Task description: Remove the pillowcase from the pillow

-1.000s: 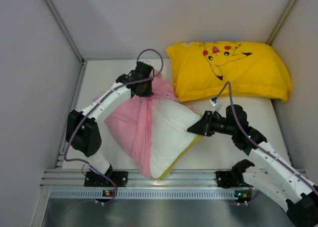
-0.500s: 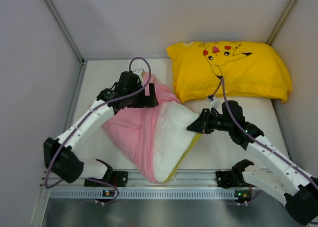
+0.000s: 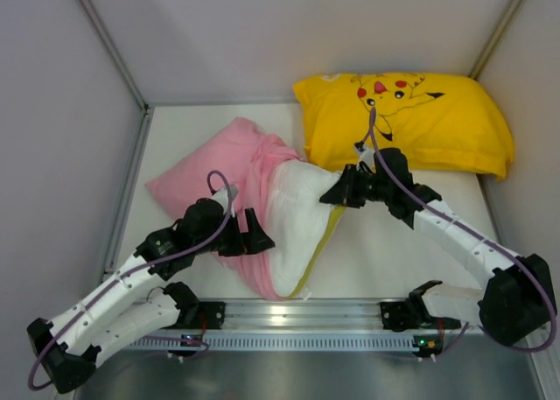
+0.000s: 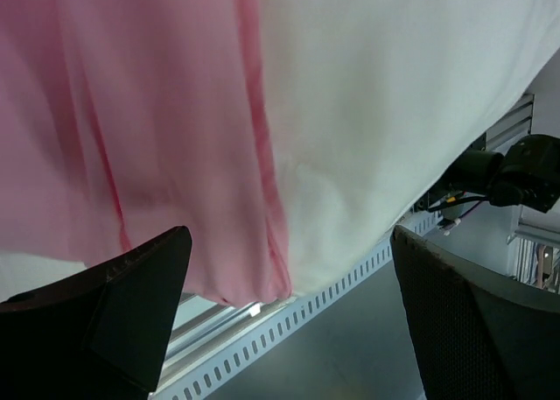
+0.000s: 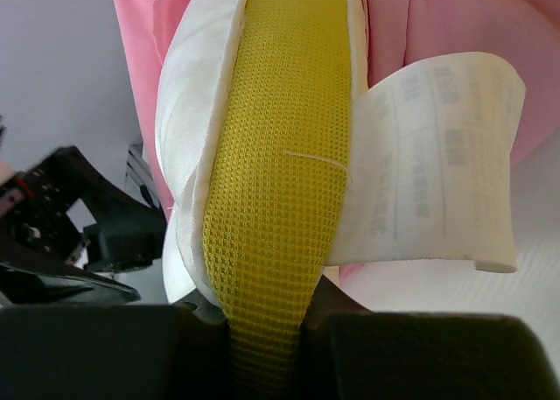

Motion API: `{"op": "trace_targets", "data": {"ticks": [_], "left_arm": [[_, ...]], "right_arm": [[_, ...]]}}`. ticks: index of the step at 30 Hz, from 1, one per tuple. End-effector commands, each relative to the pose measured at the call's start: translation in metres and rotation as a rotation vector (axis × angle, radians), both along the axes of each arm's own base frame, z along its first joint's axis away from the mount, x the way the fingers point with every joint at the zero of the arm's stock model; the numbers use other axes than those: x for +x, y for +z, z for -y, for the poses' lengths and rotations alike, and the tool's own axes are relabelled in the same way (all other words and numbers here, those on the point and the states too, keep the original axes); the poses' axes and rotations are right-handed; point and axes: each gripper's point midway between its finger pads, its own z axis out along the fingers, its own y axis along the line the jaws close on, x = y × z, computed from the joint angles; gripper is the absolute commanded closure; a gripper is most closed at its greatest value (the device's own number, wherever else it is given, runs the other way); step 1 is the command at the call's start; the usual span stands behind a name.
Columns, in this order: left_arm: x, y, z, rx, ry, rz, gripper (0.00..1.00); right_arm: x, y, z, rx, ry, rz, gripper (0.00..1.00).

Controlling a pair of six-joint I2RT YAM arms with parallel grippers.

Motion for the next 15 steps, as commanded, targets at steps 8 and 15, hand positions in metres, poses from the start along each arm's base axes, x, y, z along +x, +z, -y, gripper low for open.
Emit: {"op": "trace_targets", "data": {"ticks": [8, 15], "left_arm": [[-0.003, -0.033, -0.006, 0.007, 0.102, -0.098, 0.02], [0.0, -0.053, 0.002, 0.079, 0.082, -0.136, 0.26]], "right_arm": [[0.031, 0.076, -0.016, 0.207, 0.008, 0.148, 1.0], [0.024, 0.116, -0.004, 0.265, -0.006, 0.229, 1.0]]}}
